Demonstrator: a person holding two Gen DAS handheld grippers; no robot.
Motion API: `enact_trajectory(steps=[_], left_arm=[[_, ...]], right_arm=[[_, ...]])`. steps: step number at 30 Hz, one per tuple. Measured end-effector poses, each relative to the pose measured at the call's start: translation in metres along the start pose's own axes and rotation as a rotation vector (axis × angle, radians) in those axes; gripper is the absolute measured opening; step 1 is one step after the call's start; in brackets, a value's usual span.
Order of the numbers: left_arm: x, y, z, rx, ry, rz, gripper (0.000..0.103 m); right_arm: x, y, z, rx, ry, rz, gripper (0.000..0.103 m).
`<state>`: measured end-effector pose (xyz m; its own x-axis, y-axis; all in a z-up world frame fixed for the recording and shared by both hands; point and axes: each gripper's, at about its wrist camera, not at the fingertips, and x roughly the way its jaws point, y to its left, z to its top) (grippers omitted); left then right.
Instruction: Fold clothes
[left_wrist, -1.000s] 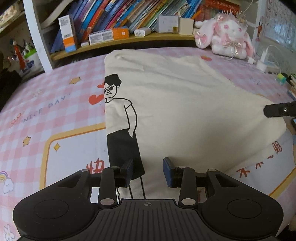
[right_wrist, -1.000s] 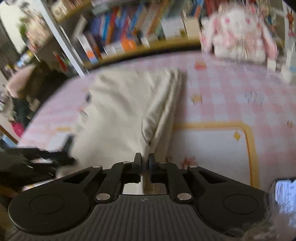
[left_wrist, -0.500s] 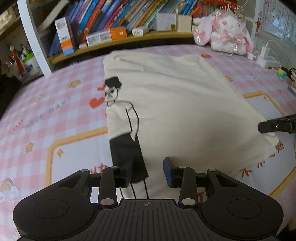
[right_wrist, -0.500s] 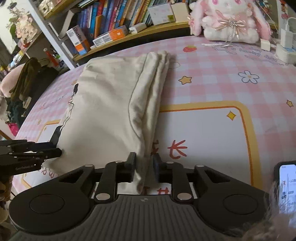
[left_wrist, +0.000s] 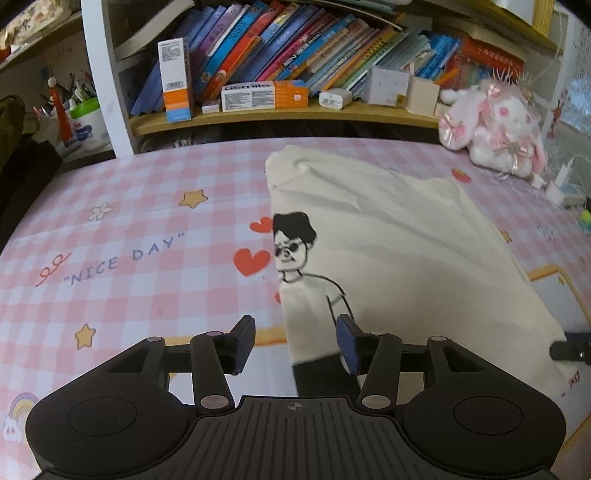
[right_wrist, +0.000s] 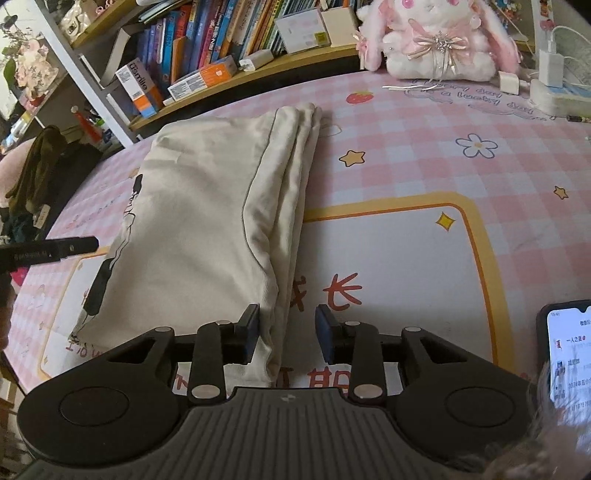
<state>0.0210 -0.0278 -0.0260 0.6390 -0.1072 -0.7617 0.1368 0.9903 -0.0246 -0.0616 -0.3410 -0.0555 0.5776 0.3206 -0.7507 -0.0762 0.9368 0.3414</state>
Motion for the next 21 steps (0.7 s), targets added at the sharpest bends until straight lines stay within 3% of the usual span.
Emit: enact_trajectory(steps=[4,6,9,21], left_arm=[[0.009,0.012,0.010,-0.005,-0.004,-0.033,0.058],[0.016,0.016,0.015,-0.005,-0.004,-0.056,0.068],[0.027,0.024,0.024,-0.021,0.002,-0.094,0.069],[0.078,0.077,0.062,-0.288,0.018,-0.305,0.068]], right_arm=[[0.001,0.007,-0.001,0.009,-0.006,-0.045,0.030],[0.002,0.011,-0.001,0.011,-0.009,-0.071,0.030],[0.003,0.017,-0.003,0.011,-0.017,-0.109,0.031],[0.006,0.033,-0.005,0.039,-0.028,-0.228,0.035]])
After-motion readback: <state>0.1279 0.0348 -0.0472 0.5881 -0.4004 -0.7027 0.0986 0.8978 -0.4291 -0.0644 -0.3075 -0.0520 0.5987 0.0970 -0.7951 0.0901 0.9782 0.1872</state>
